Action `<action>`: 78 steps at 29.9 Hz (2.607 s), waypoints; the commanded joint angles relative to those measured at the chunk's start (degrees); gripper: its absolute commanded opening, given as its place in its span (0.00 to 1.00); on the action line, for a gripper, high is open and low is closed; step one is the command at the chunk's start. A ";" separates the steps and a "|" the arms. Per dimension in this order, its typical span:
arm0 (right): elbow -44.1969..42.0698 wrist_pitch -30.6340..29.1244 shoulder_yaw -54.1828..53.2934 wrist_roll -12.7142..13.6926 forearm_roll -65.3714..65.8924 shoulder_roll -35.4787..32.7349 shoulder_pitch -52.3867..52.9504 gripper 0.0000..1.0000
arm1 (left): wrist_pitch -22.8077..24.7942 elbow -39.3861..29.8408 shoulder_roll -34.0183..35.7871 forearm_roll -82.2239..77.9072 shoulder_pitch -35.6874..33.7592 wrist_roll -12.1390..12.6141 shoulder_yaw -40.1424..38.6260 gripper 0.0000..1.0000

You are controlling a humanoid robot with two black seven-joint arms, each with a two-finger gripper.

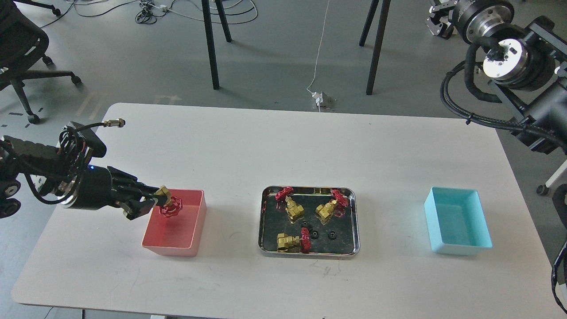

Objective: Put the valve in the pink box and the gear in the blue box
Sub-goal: 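Lower the valve into the pink box and open the left gripper, then raise the left arm and move the right gripper toward the tray, then lower the right gripper onto a dark gear in the tray and grasp it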

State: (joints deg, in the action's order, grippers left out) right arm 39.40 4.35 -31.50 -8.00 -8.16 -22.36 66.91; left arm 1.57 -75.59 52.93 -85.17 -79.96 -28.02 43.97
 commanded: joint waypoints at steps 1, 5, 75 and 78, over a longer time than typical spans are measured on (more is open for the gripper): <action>0.23 -0.05 -0.05 0.01 -0.10 -0.23 -1.08 0.99 | 0.02 4.99 -2.56 0.09 4.01 0.02 -1.69 0.11; 0.41 0.04 -0.05 0.01 -0.10 -0.75 -1.44 0.99 | 0.02 10.63 -6.35 0.18 8.67 0.02 -4.24 0.12; 29.77 -32.35 59.98 5.46 102.99 12.86 10.43 0.65 | 21.99 7.12 -29.55 73.57 29.86 0.02 -69.55 0.80; 27.93 -32.35 60.94 6.16 103.08 14.80 9.03 0.65 | 21.99 7.12 -30.26 73.48 30.39 0.02 -69.55 0.80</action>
State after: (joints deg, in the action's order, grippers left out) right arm 68.89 -28.00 28.60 -2.43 94.88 -9.07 77.01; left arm 23.55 -68.52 23.21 -11.60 -49.91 -28.00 -25.59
